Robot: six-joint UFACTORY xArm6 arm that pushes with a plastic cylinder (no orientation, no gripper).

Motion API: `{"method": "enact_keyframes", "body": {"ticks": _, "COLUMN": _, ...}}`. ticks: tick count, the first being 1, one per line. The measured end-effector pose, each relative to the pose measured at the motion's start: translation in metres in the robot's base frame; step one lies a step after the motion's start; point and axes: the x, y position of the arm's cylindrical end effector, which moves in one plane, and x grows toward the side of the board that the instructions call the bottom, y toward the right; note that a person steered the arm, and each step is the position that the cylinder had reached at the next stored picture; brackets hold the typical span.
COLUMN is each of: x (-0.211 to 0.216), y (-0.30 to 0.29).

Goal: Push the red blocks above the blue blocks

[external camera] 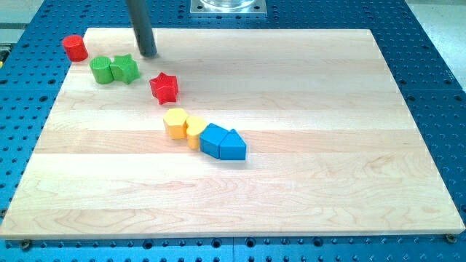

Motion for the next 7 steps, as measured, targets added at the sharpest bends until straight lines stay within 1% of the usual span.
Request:
{"method": "enact_keyframes", "body": {"ticks": 1, "x": -0.03, "y": -0.032}}
{"method": "enact_keyframes", "body": {"ticks": 2, "x": -0.032, "y": -0.09}}
{"method": "enact_keyframes", "body": {"ticks": 3, "x": -0.017, "y": -0.139}}
{"method": "enact_keyframes", "body": {"ticks": 4, "x": 0.003, "y": -0.148}}
{"method": "enact_keyframes", "body": {"ticks": 5, "x": 0.057, "y": -0.142}}
{"method": "enact_keyframes", "body": {"ticks": 6, "x": 0.105, "y": -0.116}}
{"method": "enact_keyframes", "body": {"ticks": 7, "x": 0.141, "y": -0.083}}
